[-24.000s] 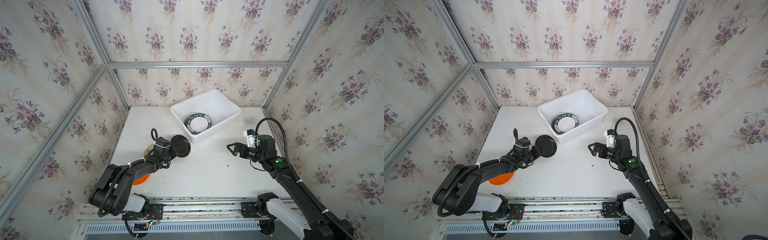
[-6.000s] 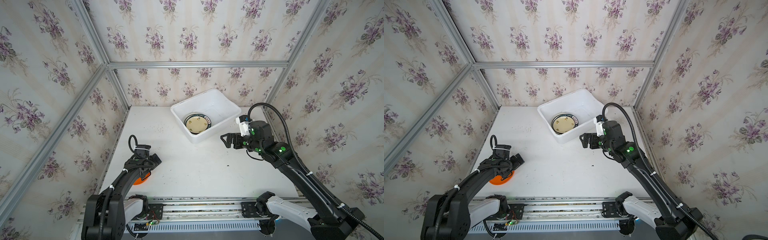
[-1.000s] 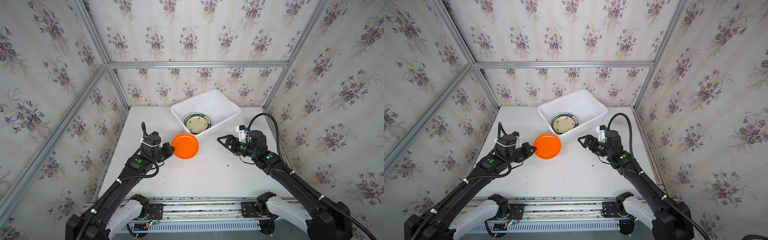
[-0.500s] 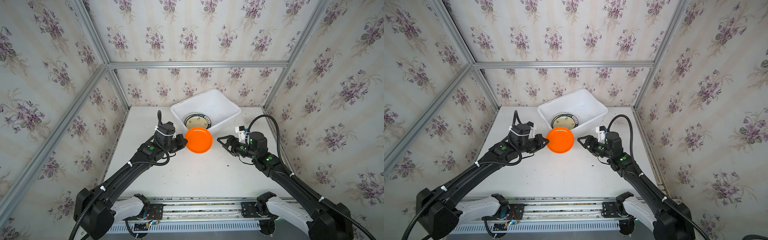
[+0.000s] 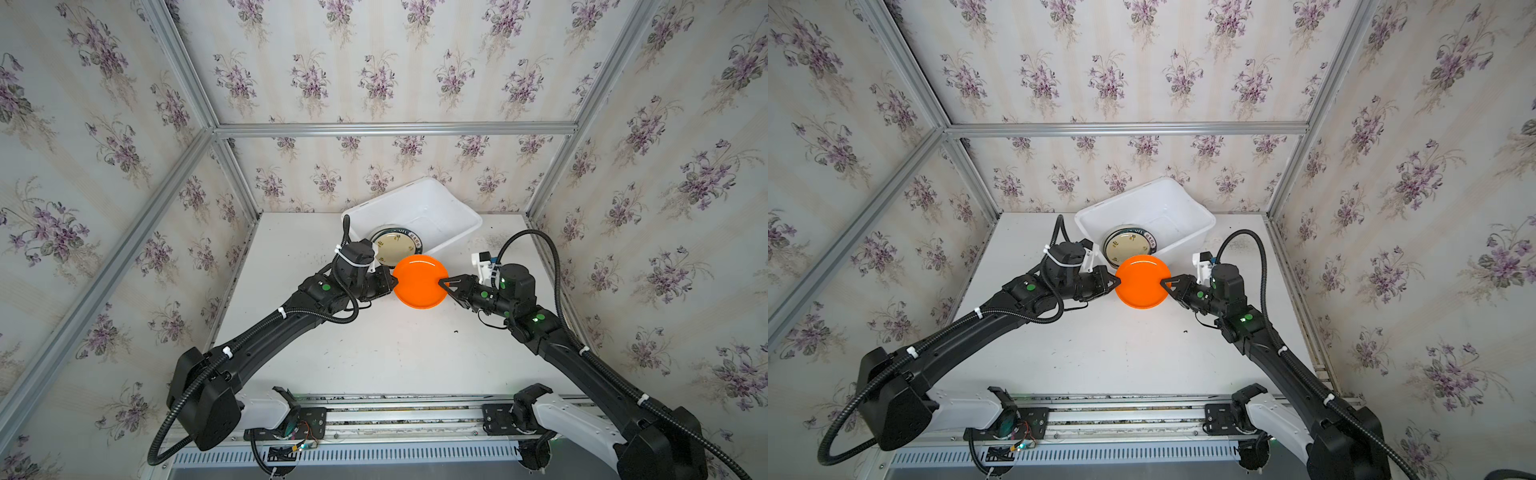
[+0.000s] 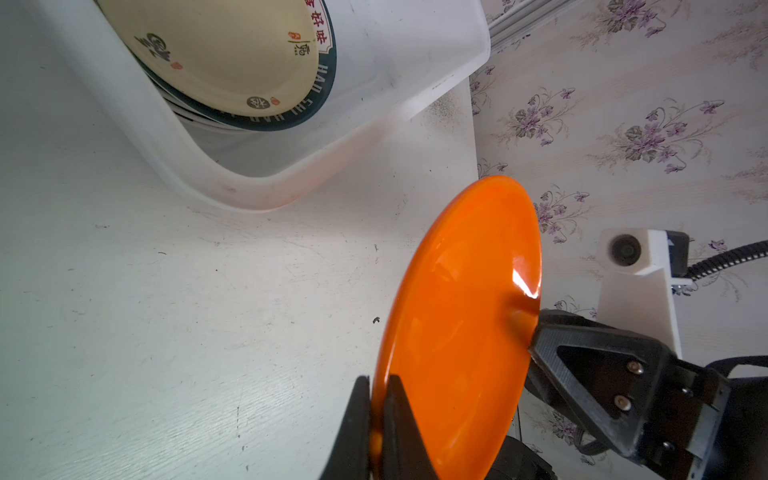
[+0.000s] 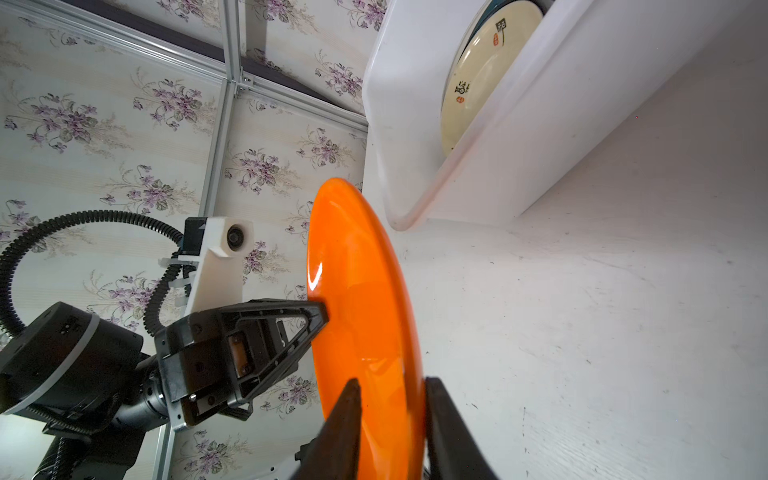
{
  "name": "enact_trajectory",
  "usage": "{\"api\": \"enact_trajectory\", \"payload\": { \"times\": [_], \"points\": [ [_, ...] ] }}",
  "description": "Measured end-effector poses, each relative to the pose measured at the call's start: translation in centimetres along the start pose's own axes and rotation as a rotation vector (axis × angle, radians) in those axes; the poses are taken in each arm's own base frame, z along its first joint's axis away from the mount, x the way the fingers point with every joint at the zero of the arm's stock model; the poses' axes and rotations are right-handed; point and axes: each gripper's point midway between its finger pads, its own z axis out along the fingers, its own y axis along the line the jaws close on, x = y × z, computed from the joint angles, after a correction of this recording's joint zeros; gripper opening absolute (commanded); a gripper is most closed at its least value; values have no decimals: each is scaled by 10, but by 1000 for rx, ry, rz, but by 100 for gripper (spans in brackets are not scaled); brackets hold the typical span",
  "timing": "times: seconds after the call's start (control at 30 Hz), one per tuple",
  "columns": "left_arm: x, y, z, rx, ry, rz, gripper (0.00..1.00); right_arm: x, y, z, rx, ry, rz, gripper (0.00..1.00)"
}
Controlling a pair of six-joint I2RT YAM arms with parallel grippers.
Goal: Place the plates into the plastic bin on the countertop
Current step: 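Grasp the orange plate's rim with the right gripper while the left releases, then carry the orange plate into the bin with the right gripper while the left withdraws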
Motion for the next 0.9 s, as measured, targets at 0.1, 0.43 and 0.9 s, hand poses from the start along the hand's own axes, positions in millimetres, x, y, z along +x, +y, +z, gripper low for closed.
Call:
{"api": "enact_trajectory", "payload": {
  "times": [0.1, 0.43, 0.9],
  "points": [
    [0, -1, 1, 6, -2, -1, 0, -1, -3, 0, 7, -8, 7, 8],
    [0, -8, 1, 39, 0, 17, 42, 3, -18, 3, 60, -7, 50, 0],
    [-28, 14, -52, -5, -199, 52, 100, -36, 20, 7, 105, -40, -105, 0]
  ]
}}
